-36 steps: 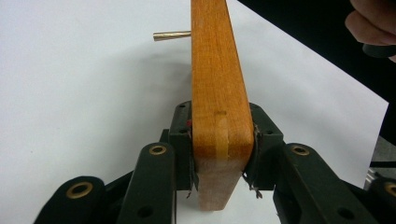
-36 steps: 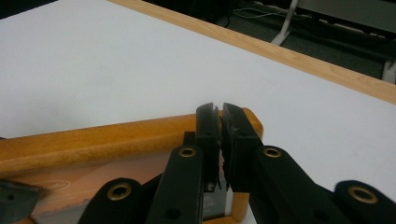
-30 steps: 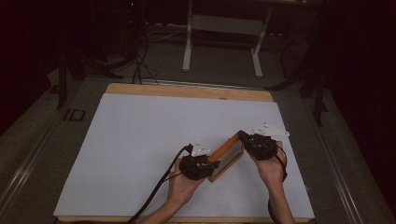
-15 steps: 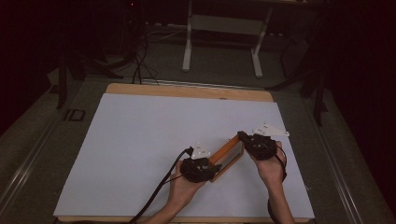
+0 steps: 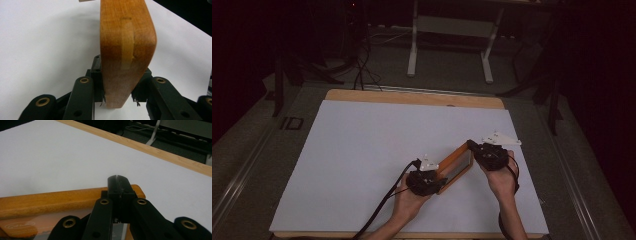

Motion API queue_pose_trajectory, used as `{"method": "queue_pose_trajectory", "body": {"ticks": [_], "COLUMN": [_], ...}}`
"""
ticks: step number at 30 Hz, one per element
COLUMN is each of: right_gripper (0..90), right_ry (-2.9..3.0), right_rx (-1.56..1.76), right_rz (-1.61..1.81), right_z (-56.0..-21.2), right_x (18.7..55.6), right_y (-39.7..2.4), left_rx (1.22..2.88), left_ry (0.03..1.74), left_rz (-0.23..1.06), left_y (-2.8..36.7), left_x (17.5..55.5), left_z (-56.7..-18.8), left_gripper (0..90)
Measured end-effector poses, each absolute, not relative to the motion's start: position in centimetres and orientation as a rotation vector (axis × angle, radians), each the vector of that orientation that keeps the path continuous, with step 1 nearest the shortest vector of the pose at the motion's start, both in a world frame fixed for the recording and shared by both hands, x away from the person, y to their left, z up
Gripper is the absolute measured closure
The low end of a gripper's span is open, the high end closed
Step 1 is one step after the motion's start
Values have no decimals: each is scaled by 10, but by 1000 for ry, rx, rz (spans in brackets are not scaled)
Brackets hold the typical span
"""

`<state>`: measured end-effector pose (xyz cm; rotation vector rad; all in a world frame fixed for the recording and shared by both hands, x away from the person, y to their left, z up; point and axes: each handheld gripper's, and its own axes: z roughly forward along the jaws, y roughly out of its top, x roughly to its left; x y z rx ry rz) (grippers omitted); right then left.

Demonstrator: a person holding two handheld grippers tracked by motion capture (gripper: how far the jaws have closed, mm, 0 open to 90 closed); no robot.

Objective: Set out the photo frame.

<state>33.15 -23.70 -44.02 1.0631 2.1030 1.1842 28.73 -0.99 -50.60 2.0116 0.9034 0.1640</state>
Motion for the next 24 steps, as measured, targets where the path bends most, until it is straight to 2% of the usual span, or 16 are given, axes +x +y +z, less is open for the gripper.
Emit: {"method": "queue_pose_trajectory", "body": {"ticks": [5, 14, 24], "right_gripper": [895, 827, 746], "right_ry": [2092, 2082, 2140], "right_rx": [1063, 1072, 998], "right_rz": [1201, 1228, 1243], "right_z": [-438, -434, -431], "right_x": [331, 329, 327], "right_y": [-240, -250, -243], "left_rx": [2028, 2077, 2150], "left_ry": [897, 872, 777], "left_rz": [140, 29, 22], "left_y": [-7, 16, 40], "left_x": [293, 317, 335], "left_z": [-501, -469, -432], "left_gripper": [689, 690, 691]}}
